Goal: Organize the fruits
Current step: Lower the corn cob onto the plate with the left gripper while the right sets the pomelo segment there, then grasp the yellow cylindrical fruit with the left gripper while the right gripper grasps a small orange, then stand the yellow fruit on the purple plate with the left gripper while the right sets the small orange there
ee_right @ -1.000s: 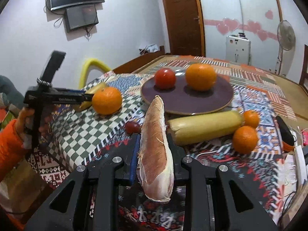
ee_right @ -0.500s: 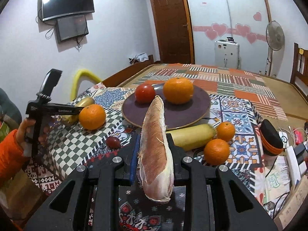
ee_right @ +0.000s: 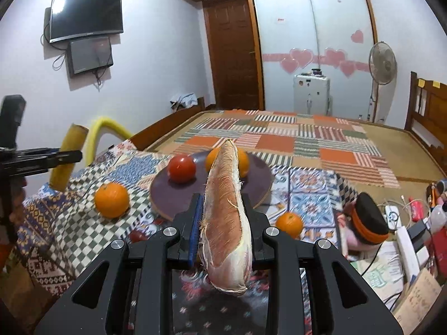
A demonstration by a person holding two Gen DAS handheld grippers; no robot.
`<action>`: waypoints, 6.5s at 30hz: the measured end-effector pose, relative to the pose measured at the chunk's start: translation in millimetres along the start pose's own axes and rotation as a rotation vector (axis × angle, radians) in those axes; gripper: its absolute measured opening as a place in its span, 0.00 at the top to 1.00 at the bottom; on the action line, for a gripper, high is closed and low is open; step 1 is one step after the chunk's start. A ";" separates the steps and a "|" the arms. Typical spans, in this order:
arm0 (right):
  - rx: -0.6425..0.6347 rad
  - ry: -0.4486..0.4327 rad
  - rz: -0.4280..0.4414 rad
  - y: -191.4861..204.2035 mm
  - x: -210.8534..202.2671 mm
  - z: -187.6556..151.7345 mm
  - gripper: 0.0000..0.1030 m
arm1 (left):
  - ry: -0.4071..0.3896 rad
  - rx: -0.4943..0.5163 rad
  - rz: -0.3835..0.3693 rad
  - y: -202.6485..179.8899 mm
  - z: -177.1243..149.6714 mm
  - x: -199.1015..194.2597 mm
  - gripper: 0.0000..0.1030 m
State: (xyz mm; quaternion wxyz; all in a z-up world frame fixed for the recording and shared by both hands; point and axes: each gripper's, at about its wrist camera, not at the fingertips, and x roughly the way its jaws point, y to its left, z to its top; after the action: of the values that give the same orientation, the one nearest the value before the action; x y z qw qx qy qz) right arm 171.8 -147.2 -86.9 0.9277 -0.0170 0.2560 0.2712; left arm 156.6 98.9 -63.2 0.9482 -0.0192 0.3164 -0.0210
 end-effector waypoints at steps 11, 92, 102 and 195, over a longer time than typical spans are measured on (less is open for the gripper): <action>-0.035 -0.024 -0.041 -7.2 13.0 22.4 0.77 | -0.006 0.044 -0.108 -56.7 35.2 35.8 0.63; -0.092 0.087 -0.091 -13.1 14.1 24.8 0.57 | 0.106 0.057 -0.072 -90.5 44.1 98.0 0.59; -0.074 0.118 -0.105 -14.5 2.6 -11.2 0.53 | 0.129 0.073 -0.144 -97.3 16.0 81.6 0.59; 0.054 0.091 -0.026 -44.1 -14.7 -33.8 0.66 | 0.175 0.241 -0.328 -165.1 4.9 56.3 0.65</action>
State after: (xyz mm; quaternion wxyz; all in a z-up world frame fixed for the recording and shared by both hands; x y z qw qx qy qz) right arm 168.0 -197.8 -113.9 0.9187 -0.0074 0.3049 0.2511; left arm 199.9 -68.7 -84.8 0.8965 0.0447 0.3851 -0.2143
